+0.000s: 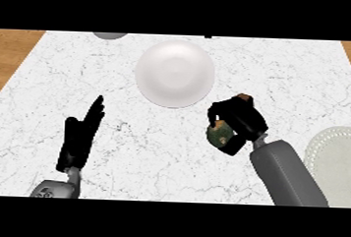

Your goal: Pick the squash from the placemat and place it in the plate

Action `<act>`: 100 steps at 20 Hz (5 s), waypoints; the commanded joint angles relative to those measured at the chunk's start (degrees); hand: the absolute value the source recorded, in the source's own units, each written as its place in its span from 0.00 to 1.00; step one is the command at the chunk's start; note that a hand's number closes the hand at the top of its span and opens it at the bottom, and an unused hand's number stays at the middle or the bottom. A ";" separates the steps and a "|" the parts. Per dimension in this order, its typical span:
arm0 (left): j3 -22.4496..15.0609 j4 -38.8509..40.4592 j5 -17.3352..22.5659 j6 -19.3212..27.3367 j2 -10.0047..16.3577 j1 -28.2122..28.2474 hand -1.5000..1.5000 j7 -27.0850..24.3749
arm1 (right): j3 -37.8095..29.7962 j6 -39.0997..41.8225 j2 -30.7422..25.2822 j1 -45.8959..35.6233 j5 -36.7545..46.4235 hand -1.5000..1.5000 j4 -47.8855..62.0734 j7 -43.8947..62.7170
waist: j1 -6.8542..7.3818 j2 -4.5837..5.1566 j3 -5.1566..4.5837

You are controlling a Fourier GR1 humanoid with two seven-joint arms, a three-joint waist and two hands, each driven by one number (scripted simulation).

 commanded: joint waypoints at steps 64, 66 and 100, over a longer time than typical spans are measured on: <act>0.31 1.13 -2.02 0.45 -2.45 1.71 0.50 -2.43 | -8.70 6.60 3.06 -43.05 -55.14 0.00 56.03 -12.62 | -1.74 1.50 0.34; 1.84 2.06 -1.18 -0.16 -1.55 0.04 0.50 -2.77 | -8.50 6.69 3.24 -40.76 -54.61 0.00 56.66 -16.63 | -1.62 1.79 0.35; 1.81 0.42 -1.20 -1.31 -1.79 -1.32 0.50 -0.32 | -8.06 -2.84 0.90 -41.47 -50.43 0.00 62.57 -17.53 | -0.56 2.16 0.40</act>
